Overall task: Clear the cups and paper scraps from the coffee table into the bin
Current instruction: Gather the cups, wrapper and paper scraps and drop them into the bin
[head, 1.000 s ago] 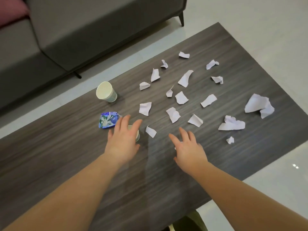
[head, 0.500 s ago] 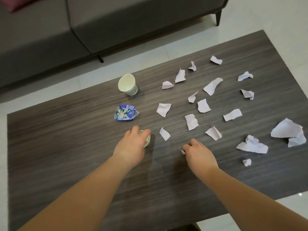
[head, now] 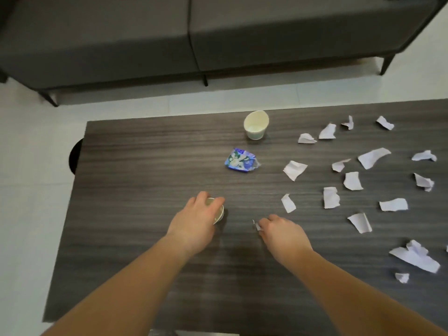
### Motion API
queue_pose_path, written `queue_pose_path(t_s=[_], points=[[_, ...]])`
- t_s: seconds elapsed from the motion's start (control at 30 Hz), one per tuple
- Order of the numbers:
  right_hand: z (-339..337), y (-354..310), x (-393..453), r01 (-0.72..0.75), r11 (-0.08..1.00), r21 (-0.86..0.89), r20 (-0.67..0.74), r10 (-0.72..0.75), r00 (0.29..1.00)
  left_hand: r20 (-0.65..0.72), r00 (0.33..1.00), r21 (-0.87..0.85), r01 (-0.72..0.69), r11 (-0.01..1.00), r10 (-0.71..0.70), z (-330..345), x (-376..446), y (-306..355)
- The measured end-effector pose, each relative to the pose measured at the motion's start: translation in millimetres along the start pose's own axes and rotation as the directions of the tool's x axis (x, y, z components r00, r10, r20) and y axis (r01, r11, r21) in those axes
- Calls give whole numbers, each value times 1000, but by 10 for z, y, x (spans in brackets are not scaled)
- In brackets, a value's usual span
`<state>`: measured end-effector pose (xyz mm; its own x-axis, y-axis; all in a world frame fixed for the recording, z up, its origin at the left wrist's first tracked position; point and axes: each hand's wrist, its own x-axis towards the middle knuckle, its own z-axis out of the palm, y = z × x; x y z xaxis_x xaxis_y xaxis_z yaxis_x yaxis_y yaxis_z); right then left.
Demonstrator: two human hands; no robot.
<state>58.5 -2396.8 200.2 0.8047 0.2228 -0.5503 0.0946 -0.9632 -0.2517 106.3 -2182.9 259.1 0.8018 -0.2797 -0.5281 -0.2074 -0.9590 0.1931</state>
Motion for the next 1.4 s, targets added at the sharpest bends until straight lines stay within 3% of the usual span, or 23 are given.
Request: queue_pose_path(t_s=[0.47, 0.93, 1.13, 1.4], points=[[221, -2155, 75, 263, 955, -136, 0, -266, 964, -40, 983, -82, 175, 981, -178, 255, -1515, -1758], [775, -5032, 206, 428, 880, -208, 59, -425, 903, -117, 946, -147, 284, 947, -302, 559, -3233, -4089], [927, -5950, 455, 472, 853, -220, 92, -464, 881, -107, 911, -220, 368, 903, -398, 682, -3571, -4851], [889, -6729, 1020, 448, 867, -217, 96, -438, 894, -100, 911, -272, 361, 892, -400, 517, -3466, -5739]])
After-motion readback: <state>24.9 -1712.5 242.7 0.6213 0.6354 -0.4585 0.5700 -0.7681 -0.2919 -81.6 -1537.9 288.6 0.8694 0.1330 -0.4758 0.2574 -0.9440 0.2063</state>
